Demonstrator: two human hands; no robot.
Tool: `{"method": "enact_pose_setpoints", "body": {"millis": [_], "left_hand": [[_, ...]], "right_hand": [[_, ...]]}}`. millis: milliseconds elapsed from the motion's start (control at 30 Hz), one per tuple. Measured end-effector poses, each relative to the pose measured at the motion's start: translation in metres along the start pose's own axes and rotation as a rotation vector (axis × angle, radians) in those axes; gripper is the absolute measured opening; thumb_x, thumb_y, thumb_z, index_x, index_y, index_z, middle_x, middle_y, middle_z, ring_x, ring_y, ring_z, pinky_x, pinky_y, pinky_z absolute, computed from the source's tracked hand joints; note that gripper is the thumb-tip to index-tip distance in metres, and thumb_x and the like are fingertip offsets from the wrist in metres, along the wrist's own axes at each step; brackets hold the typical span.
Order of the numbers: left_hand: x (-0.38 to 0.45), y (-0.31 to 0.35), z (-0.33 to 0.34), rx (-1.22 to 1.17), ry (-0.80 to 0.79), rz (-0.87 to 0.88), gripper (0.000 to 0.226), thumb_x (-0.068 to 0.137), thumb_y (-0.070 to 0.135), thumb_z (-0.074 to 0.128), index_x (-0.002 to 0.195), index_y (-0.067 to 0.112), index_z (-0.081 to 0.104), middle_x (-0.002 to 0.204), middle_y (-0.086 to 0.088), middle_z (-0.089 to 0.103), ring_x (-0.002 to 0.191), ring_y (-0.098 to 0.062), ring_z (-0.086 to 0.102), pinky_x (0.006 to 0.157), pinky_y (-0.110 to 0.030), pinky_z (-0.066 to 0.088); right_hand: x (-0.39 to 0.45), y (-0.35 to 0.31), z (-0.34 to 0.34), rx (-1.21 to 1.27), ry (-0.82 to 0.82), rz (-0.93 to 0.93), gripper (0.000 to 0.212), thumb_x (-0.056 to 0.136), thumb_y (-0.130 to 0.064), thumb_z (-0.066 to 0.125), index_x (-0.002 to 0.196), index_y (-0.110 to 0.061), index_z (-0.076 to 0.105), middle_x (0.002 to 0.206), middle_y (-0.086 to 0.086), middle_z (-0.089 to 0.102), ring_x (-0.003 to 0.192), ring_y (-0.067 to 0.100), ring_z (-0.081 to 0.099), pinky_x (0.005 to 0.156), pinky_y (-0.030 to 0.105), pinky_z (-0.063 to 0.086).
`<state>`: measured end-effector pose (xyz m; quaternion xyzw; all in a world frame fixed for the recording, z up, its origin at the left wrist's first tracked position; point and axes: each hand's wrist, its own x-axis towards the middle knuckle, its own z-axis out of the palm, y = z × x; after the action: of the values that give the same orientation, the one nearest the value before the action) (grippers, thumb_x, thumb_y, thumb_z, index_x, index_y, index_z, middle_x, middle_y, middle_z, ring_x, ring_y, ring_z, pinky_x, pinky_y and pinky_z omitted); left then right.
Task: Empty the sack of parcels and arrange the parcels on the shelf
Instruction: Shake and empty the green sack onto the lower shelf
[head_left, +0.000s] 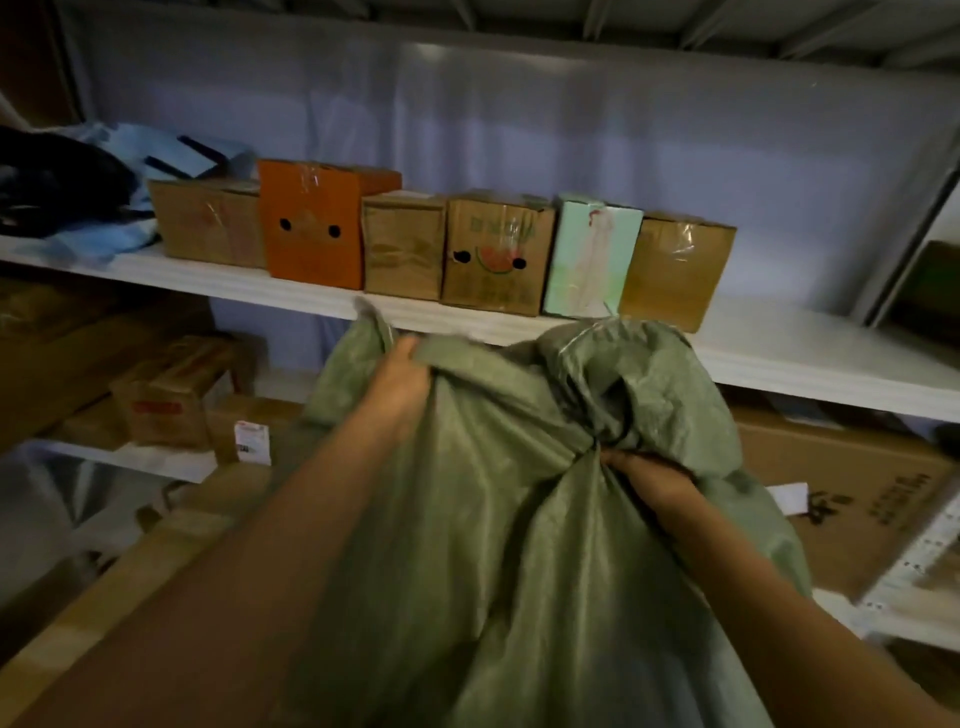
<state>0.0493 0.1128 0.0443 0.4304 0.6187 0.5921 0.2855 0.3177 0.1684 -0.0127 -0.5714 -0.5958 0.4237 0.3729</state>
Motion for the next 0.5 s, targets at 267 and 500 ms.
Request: {"method": "enact_pose_setpoints", "body": {"millis": [267, 500], "left_hand": [[-0.033, -0.045, 0.017, 0.568, -0.155, -0.044, 0.032, 0.097, 0.008, 0.041, 0.125, -0.001, 0.053, 0.127, -0.021, 0.057, 0.118, -0.035, 0.053, 0.100, -0.035, 0.043], [0.011, 0.043, 0.009, -0.082, -0.016, 0.134, 0.015, 0.099, 0.026, 0.039, 0.105, 0.027, 0.053, 0.110, -0.006, 0.060, 0.099, -0.023, 0.058, 0.090, -0.040, 0.048]], "right_hand": [[-0.013, 0.005, 0.009, 0.036, 0.033, 0.046, 0.050, 0.083, -0.022, 0.070, 0.130, -0.011, 0.053, 0.134, 0.009, 0.051, 0.125, 0.030, 0.046, 0.110, 0.038, 0.034], [-0.009, -0.020, 0.002, 0.163, 0.100, 0.055, 0.025, 0.082, -0.026, 0.067, 0.104, -0.015, 0.066, 0.118, 0.009, 0.065, 0.106, 0.030, 0.059, 0.102, 0.042, 0.044]]}}
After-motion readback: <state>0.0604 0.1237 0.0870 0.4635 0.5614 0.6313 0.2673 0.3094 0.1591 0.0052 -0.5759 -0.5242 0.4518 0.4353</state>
